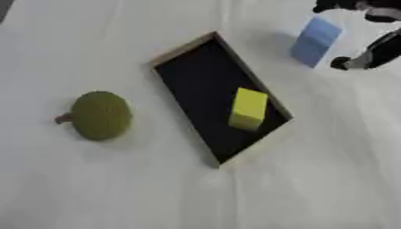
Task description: Pick up objects on the table and place them in the box.
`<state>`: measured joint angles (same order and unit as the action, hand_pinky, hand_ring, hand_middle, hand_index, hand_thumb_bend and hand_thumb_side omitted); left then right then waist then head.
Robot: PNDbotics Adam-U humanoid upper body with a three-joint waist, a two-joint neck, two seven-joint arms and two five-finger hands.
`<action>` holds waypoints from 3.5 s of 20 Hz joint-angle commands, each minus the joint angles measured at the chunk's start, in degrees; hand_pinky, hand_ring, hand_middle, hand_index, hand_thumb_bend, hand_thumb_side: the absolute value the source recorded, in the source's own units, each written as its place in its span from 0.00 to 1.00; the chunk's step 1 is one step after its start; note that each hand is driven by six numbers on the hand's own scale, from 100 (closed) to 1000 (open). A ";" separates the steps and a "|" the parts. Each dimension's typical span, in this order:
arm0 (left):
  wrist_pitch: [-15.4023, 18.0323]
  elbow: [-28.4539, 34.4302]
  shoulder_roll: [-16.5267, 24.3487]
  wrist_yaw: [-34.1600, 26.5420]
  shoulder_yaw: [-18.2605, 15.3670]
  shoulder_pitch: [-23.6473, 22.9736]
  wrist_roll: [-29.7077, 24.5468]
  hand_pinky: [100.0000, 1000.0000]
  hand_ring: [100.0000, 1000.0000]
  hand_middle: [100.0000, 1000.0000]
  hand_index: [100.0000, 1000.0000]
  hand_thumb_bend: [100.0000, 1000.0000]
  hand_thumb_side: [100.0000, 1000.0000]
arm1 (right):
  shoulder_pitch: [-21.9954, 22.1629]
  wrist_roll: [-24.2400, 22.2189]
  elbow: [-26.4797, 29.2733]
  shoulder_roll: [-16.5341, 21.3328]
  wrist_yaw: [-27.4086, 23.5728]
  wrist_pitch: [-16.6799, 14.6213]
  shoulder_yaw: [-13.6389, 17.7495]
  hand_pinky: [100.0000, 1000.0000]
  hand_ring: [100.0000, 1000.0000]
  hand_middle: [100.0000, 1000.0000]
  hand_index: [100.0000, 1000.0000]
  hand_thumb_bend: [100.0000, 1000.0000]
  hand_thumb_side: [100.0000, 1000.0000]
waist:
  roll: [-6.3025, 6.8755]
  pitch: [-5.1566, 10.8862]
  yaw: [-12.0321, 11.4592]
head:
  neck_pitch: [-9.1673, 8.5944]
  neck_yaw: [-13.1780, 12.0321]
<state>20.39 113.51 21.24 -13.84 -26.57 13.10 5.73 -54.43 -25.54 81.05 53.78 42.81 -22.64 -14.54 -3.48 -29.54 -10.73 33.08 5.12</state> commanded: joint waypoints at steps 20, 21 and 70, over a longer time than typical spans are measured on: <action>-0.62 1.08 1.49 -0.41 0.01 -0.07 -0.18 0.85 0.71 0.58 0.81 0.00 0.55 | 0.37 -6.25 0.32 1.10 -7.66 11.06 1.19 0.90 0.93 0.82 0.94 0.00 1.00 | 0.73 2.83 1.68 | 0.69 0.03; -0.68 1.08 1.46 -0.44 0.01 -0.05 -0.20 0.85 0.71 0.58 0.81 0.00 0.55 | 0.62 -6.18 0.71 1.21 -8.08 11.75 1.00 0.90 0.93 0.82 0.94 0.00 1.00 | 0.69 2.84 1.76 | 0.72 -0.01; -1.88 1.08 0.04 -2.07 -0.72 0.45 -1.84 0.86 0.71 0.57 0.81 0.00 0.56 | 1.35 -3.48 0.53 -2.71 -4.66 29.42 -2.29 0.92 0.95 0.83 0.96 0.00 0.87 | -1.23 0.59 0.98 | -0.05 0.52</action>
<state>18.46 113.51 20.59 -15.56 -26.63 13.19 4.06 -52.46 -29.19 81.93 50.17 37.42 6.81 -16.71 -5.01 -30.07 -9.63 33.65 5.47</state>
